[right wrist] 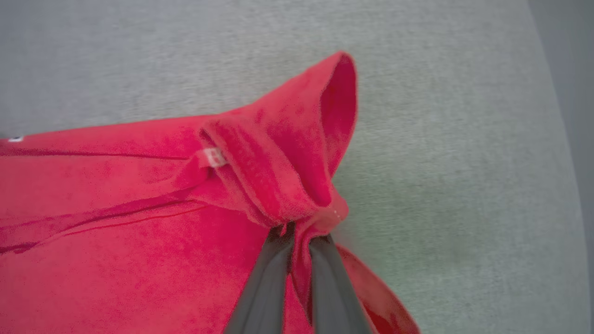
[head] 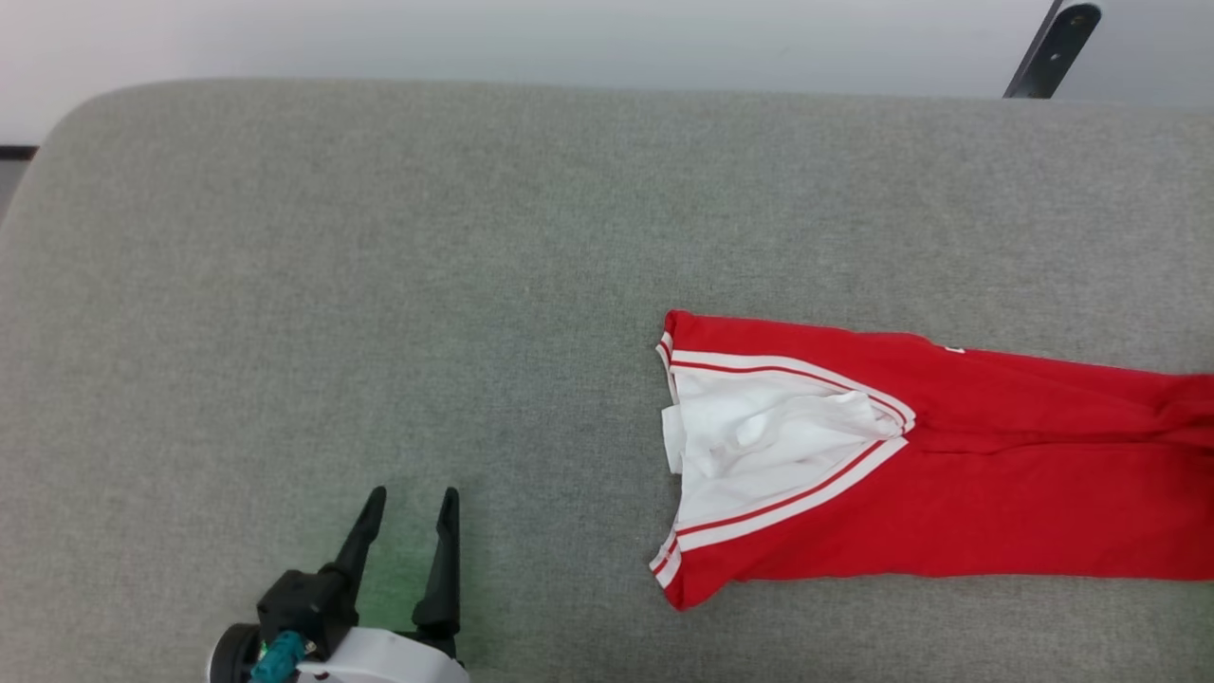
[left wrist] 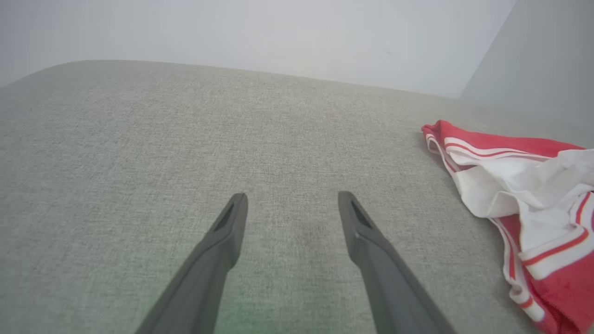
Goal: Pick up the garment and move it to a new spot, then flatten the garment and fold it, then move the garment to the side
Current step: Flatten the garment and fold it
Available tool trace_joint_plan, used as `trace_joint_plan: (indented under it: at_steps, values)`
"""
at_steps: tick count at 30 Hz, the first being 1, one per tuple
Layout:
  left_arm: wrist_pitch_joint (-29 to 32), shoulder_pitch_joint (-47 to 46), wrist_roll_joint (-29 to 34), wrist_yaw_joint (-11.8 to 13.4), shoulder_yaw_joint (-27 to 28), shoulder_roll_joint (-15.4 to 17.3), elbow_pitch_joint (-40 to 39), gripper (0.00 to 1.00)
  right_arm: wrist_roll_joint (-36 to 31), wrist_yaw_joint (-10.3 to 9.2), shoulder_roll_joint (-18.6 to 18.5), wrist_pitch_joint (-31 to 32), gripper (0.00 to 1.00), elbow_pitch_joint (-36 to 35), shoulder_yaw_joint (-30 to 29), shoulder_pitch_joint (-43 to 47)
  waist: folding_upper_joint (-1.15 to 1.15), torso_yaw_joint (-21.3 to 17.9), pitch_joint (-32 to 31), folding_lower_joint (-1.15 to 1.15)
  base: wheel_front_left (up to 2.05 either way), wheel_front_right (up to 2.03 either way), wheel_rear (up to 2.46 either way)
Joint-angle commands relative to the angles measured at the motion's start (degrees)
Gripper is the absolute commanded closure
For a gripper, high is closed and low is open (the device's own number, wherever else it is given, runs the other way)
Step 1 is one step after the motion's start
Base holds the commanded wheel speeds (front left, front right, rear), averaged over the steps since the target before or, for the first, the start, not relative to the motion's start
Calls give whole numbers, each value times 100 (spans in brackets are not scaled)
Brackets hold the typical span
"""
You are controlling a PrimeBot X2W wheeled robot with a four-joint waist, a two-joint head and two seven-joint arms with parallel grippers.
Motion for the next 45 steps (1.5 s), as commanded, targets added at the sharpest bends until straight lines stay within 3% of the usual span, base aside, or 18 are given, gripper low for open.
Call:
trace_joint_plan:
  at_steps: [1, 12, 16, 26, 37, 39, 40, 41, 45]
  values:
    - [-4, 34, 73, -33, 32, -40, 42, 0, 73, -7, 115, -16, 100, -245, 195, 80, 0, -50, -82, 0, 0, 0, 0]
    - [-5, 74, 23, -124, 2, -184, 241, 0, 579, -7, 696, 370, 100, -2193, 1705, -17, 0, 118, -272, 0, 0, 0, 0]
    - [-5, 31, -24, -158, -49, -203, 290, 0, 626, -7, 988, 452, 100, -2475, 2221, -243, 0, 253, -268, 0, 0, 0, 0]
    - [-5, -88, -211, -122, -192, -214, 334, 0, 700, -7, 1667, 237, 100, -2249, 3099, -911, 0, 530, -187, 0, 0, 0, 0]
    - [-5, -204, -382, -20, -384, -214, 378, 0, 693, -7, 1797, -291, 100, -1153, 4110, -1120, 0, 630, -86, 0, 0, 0, 0]
    - [-5, -221, -385, -23, -398, -213, 404, 0, 696, -7, 1778, -420, 56, -1064, 4257, -1175, 0, 605, -102, 0, 0, 0, 0]
    - [-4, -224, -384, -25, -400, -213, 425, 0, 728, -7, 1777, -493, 9, -1035, 4308, -1202, 0, 585, -121, 0, 0, 0, 0]
    - [-4, -222, -378, -27, -394, -213, 452, 0, 765, -7, 1773, -557, 0, -1004, 4342, -1219, 0, 563, -151, 0, 0, 0, 0]
    - [-4, -239, -306, -65, -324, -213, 493, 0, 949, -7, 1711, -914, 0, -1092, 4471, -1238, 0, 417, -321, 0, 0, 0, 0]
